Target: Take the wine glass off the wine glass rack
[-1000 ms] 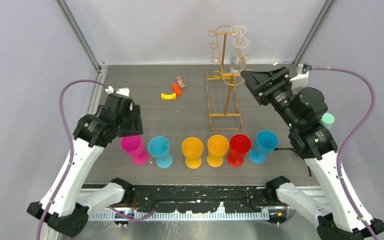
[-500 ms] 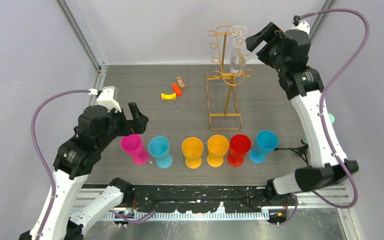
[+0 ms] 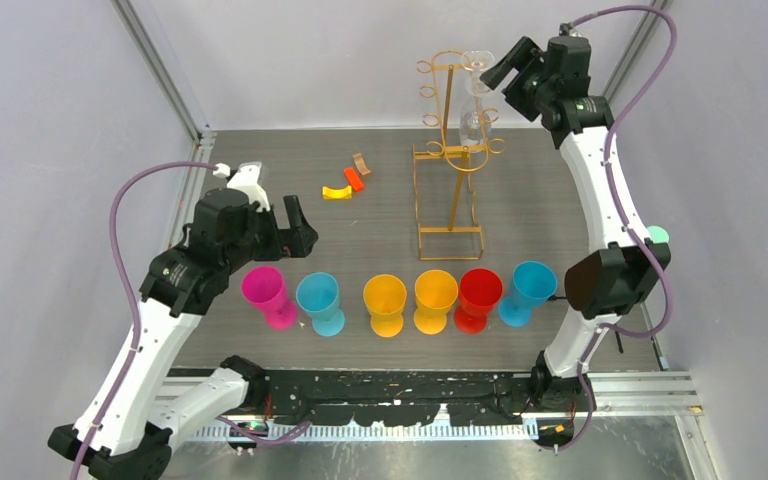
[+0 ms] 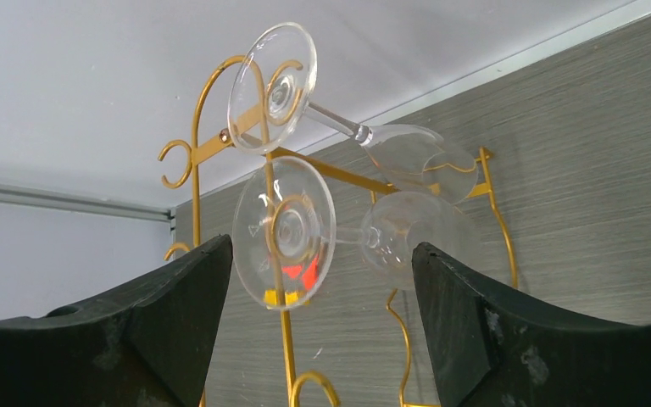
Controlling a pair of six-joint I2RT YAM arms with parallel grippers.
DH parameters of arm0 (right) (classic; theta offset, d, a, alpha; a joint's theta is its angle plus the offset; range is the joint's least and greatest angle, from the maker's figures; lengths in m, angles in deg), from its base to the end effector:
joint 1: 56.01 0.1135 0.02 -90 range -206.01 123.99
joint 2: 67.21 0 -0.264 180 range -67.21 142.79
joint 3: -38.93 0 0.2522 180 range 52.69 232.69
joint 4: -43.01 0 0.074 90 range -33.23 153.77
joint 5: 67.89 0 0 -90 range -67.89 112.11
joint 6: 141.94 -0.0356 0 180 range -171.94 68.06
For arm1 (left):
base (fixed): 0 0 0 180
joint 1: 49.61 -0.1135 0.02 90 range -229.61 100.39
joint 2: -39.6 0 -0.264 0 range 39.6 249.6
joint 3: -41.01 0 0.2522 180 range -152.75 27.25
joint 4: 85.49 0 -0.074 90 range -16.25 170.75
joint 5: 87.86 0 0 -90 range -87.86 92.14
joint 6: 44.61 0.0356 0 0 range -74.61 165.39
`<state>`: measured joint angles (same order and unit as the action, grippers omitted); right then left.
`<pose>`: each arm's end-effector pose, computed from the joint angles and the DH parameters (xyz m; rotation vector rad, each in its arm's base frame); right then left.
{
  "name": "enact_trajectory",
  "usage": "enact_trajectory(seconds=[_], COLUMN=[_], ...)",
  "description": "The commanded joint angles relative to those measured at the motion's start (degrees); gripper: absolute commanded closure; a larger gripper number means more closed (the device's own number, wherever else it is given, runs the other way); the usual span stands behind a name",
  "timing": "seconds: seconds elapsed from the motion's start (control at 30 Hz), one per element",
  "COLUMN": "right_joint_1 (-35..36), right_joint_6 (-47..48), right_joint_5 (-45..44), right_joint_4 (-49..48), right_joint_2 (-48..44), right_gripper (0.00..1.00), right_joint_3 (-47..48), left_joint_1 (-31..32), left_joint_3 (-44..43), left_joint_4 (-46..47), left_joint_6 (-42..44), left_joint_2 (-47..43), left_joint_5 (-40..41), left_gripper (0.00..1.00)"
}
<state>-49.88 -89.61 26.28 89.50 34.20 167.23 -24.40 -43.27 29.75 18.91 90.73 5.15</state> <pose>0.3978 0.0453 0.4496 0.4830 1.8950 0.5804 0.1444 -0.0659 0.3995 -0.0556 2.1584 -0.4748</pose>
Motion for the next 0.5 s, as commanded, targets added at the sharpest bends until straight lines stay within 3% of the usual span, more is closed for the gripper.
enact_trajectory(seconds=[0.0,0.3,0.47], right_joint_1=[-0.4,-0.5,-0.8], right_joint_6=[-2.8,-4.2,-4.7], right_joint_5=[1.8,0.0,0.9], right_joint_4=[-3.5,-7.7,-7.1], right_joint_2=[3.7,4.8,5.1], right_gripper=[0.19,0.43,0.68], right_joint_3=[5.2,2.7,2.2], left_joint_1=[-0.1,-0.1,-0.1], left_joint_3=[-0.2,-0.7,-0.2], left_joint_4=[3.1,2.2,2.7], left_joint_6=[-0.4,1.5,1.4], left_joint_2=[-1.0,-1.9,-2.4], left_joint_5=[-2.0,-0.4,0.1], left_gripper=[0.00,0.00,0.00])
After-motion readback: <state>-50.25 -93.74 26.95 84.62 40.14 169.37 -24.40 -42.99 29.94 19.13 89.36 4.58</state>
